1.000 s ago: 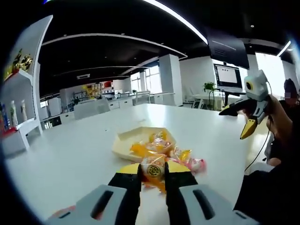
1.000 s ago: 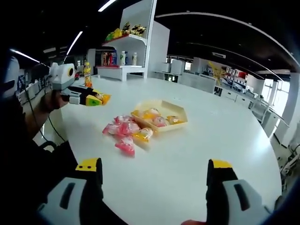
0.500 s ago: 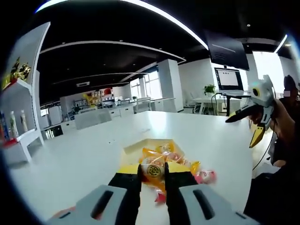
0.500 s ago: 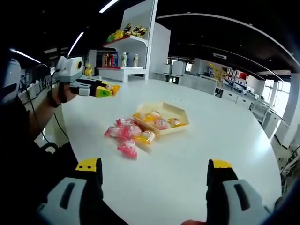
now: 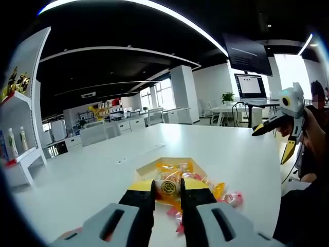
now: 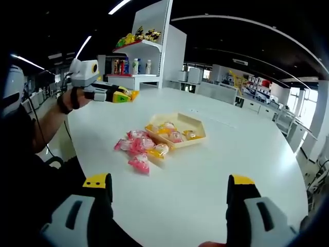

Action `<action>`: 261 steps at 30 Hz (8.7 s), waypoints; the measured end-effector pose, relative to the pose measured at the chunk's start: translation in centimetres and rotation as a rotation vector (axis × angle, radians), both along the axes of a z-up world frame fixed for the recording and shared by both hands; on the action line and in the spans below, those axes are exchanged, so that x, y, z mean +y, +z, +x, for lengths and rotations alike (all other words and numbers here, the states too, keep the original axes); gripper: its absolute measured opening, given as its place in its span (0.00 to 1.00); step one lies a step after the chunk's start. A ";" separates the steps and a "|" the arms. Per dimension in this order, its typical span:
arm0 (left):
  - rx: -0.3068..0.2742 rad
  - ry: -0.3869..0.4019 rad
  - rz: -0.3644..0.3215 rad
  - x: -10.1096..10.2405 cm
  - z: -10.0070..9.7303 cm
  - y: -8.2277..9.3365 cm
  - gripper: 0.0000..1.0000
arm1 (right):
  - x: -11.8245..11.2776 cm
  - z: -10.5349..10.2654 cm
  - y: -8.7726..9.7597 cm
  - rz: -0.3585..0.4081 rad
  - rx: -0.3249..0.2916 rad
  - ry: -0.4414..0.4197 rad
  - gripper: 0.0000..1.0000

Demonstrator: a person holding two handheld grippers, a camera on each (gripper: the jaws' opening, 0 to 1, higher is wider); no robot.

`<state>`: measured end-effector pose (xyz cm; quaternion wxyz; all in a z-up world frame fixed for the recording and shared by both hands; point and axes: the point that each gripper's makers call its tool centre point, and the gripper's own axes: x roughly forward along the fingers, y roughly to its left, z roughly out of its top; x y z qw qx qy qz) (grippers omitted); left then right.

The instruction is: Pick up the marshmallows scattered on the table and place them into the bowl on the table

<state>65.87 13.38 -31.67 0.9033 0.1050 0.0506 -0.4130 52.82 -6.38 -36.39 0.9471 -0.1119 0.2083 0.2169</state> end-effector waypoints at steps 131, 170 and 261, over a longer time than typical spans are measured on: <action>0.081 0.072 -0.100 -3.5 11.4 -7.0 0.19 | 0.8 0.5 0.3 -0.005 0.007 0.004 0.86; 0.013 0.081 0.010 -3.6 12.2 -8.3 0.21 | 1.0 0.3 0.2 -0.010 0.008 0.008 0.86; -0.002 0.108 -0.246 -3.5 11.6 -4.5 0.95 | 1.1 0.1 0.5 -0.017 0.004 0.006 0.86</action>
